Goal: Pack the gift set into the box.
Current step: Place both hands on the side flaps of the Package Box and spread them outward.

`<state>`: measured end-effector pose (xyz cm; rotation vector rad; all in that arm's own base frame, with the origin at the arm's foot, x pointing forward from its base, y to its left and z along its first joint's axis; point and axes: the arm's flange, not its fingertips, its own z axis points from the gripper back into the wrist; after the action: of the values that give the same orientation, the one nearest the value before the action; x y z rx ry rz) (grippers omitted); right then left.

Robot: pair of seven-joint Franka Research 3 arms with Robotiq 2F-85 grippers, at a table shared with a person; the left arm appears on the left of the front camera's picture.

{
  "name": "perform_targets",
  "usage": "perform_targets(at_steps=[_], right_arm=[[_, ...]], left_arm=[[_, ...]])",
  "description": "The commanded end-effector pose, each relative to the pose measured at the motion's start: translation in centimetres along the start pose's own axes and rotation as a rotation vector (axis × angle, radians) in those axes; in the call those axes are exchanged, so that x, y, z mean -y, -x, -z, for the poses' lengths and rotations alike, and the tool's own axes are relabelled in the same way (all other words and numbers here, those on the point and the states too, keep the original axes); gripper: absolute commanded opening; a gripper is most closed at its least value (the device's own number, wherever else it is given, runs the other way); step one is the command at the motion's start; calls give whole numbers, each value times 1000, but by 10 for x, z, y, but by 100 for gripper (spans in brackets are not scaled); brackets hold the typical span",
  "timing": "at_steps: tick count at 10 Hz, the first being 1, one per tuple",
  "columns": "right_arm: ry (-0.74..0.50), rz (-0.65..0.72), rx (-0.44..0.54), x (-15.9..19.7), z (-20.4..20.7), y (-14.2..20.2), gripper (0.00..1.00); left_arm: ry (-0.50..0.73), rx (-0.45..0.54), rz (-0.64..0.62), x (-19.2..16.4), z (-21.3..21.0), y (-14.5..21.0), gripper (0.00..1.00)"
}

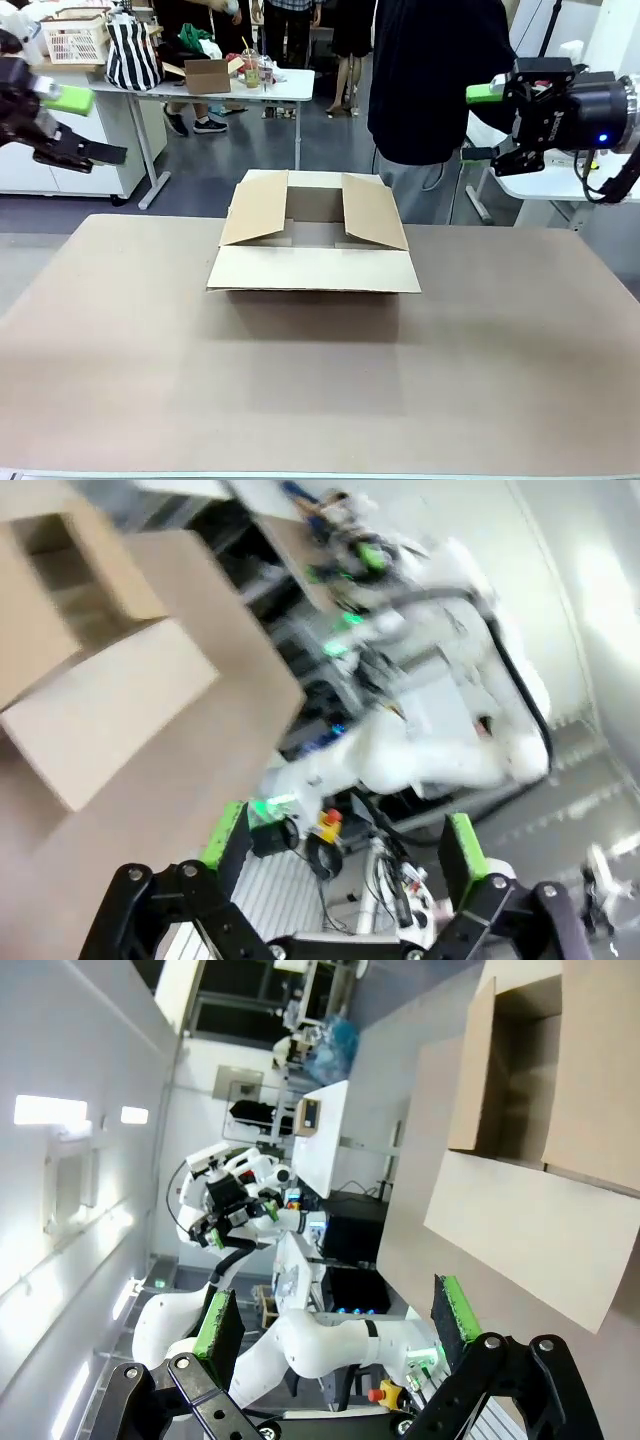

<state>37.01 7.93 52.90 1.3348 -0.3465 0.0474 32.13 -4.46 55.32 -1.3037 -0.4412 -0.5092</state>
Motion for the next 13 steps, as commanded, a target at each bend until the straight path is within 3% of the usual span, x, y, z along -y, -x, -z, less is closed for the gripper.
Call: perform_targets(at_steps=[1, 4, 5, 7, 8, 9, 10, 13], right_arm=[[-23, -27, 6, -1, 3, -3, 100], [-23, -27, 6, -1, 3, -3, 100], [-23, -27, 6, -1, 3, -3, 100], [-23, -27, 6, -1, 3, -3, 100], [-23, -27, 6, -1, 3, -3, 100], [-23, -27, 6, -1, 3, -3, 100], [-23, -27, 6, -1, 3, -3, 100], [-23, -27, 6, -1, 3, -3, 100]], left_arm=[[-180, -79, -127, 14, 42, -50, 100], [-470, -251, -263, -21, 120, -109, 100], [-662, -246, -283, -40, 150, -125, 100], [-827, -296, -291, -65, 197, -142, 100], [-873, -326, -261, -76, 217, -144, 100], [-915, -294, -216, -83, 223, -143, 100], [-829, -278, -230, -78, 209, -127, 100], [-870, -294, -229, -89, 224, -132, 100]])
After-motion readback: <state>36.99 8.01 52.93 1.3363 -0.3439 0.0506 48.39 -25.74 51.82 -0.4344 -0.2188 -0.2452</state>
